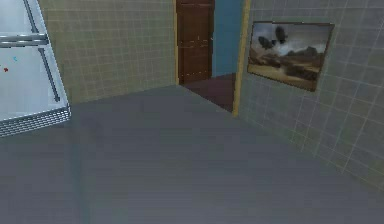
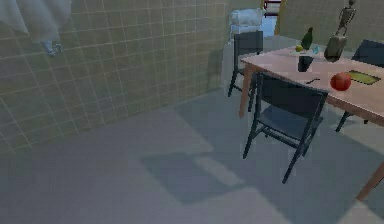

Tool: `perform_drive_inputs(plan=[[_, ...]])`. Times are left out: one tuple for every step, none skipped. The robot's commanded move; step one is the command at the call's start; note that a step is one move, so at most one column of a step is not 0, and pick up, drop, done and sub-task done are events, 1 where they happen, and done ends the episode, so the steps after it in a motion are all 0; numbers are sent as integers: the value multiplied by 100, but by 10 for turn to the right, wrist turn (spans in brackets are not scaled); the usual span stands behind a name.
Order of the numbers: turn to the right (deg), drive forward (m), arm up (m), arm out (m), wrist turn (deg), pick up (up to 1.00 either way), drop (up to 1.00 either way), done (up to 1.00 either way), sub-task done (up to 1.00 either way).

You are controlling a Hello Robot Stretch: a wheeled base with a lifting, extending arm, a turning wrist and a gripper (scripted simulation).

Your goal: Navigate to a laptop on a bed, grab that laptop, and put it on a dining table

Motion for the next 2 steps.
perform_drive_inputs(plan=[[30,0,0,0,0,0,0,0,0],[-30,0,0,0,0,0,0,0,0]])
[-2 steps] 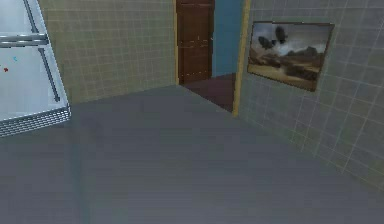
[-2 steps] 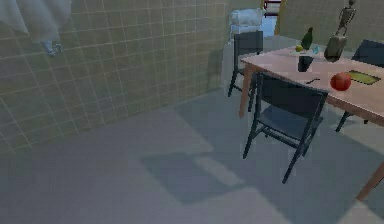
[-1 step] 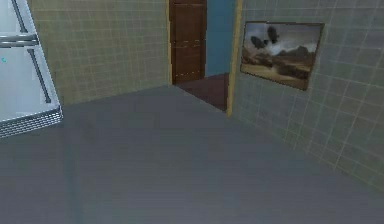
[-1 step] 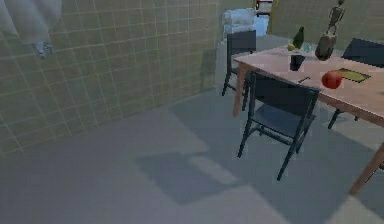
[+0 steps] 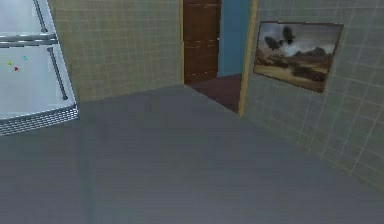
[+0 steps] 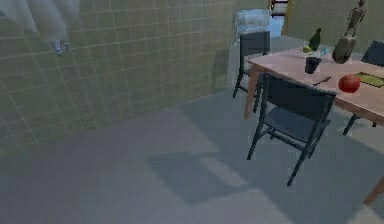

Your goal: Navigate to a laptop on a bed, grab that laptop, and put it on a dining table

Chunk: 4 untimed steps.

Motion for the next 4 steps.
perform_drive_inputs(plan=[[0,100,0,0,0,0,0,0,0],[0,100,0,0,0,0,0,0,0],[0,60,0,0,0,0,0,0,0],[270,0,0,0,0,0,0,0,0]])
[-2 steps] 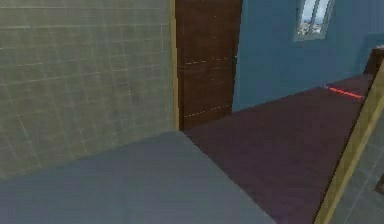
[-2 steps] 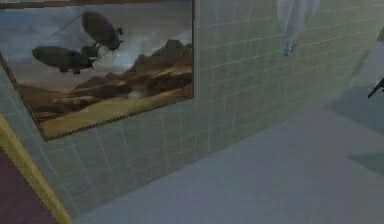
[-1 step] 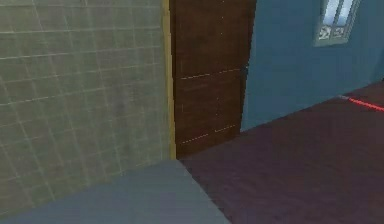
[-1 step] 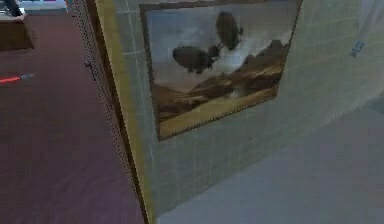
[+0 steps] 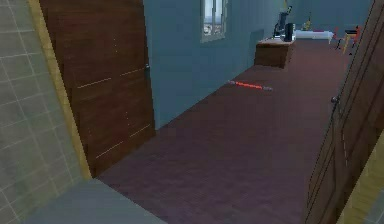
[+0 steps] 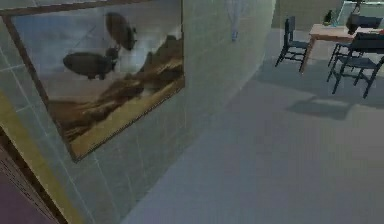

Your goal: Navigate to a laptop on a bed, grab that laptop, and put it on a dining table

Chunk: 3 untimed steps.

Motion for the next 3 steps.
perform_drive_inputs(plan=[[0,20,0,0,0,0,0,0,0],[-120,0,0,0,0,0,0,0,0],[0,55,0,0,0,0,0,0,0]])
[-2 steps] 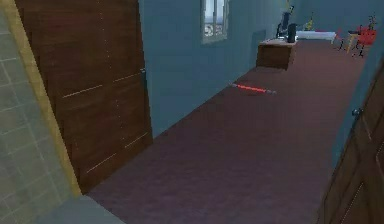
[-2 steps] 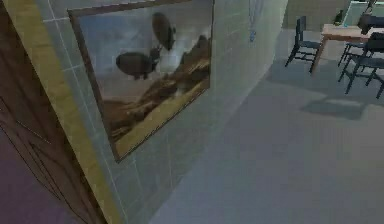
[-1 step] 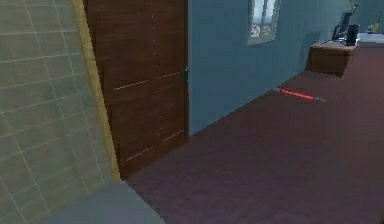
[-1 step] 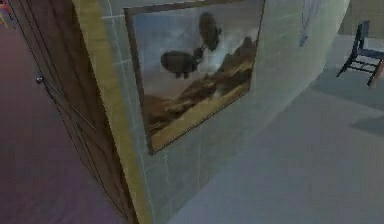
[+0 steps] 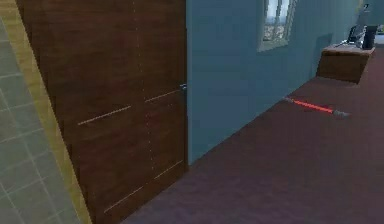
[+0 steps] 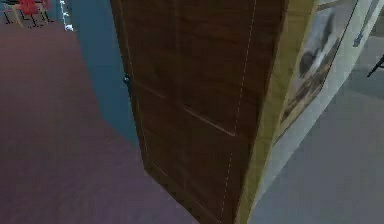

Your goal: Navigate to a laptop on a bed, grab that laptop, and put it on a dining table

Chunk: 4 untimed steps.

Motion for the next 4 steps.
perform_drive_inputs(plan=[[450,0,0,0,0,0,0,0,0],[0,100,0,0,0,0,0,0,0],[30,0,0,0,0,0,0,0,0],[0,100,0,0,0,0,0,0,0]])
